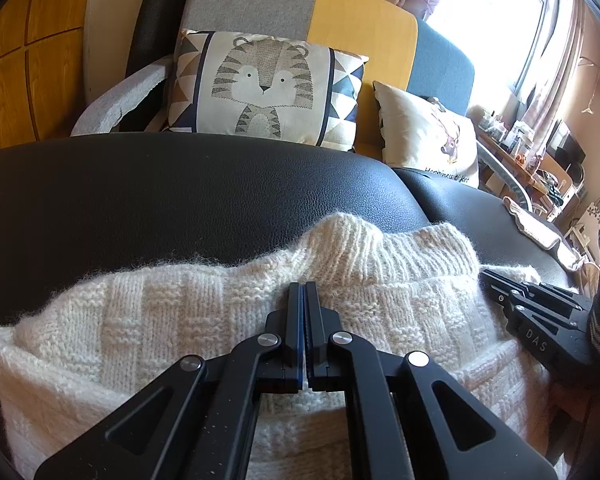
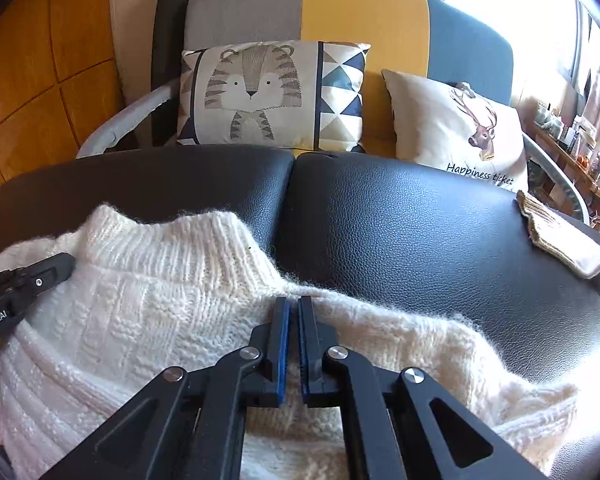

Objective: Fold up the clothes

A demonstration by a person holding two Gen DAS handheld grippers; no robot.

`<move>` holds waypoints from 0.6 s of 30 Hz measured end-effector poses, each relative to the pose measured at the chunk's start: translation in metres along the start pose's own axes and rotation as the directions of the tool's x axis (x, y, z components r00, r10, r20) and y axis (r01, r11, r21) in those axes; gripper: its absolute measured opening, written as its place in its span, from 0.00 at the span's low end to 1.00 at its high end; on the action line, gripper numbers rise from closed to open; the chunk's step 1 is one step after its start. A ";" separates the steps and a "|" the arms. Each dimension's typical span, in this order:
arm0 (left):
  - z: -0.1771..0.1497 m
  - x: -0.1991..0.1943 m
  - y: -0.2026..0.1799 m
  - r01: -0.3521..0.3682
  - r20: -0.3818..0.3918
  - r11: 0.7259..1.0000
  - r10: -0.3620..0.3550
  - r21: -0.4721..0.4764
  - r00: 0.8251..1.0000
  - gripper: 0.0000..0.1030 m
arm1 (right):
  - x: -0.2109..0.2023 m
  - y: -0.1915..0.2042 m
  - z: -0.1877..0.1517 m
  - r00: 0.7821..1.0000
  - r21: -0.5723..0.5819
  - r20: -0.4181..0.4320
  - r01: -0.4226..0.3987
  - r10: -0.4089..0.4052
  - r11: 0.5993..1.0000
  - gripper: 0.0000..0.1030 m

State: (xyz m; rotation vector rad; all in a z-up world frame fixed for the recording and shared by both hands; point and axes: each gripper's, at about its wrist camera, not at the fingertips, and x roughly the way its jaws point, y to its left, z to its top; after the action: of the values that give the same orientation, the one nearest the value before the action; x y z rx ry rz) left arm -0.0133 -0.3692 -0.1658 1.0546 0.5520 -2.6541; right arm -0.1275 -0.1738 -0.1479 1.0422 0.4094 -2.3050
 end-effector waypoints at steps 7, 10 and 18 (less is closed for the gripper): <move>-0.003 -0.018 0.004 -0.042 -0.020 0.999 0.042 0.003 0.999 0.03 | 0.001 0.002 -0.001 1.000 -0.015 0.013 0.019 -0.018 1.000 0.01; -0.010 -0.044 0.012 -0.106 0.075 0.994 0.109 -0.039 0.991 0.07 | 0.001 0.003 -0.001 0.999 -0.022 0.017 0.027 -0.027 0.999 0.01; -0.017 -0.030 0.047 -0.104 0.023 0.977 0.110 -0.187 0.994 0.41 | -0.001 0.002 0.000 1.000 -0.014 0.023 0.015 -0.015 1.000 0.01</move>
State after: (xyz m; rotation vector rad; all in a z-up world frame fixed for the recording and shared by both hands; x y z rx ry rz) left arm 0.0350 -0.4017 -0.1686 0.9560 0.6996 -2.4671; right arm -0.1257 -0.1744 -0.1474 1.0081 0.4246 -2.3219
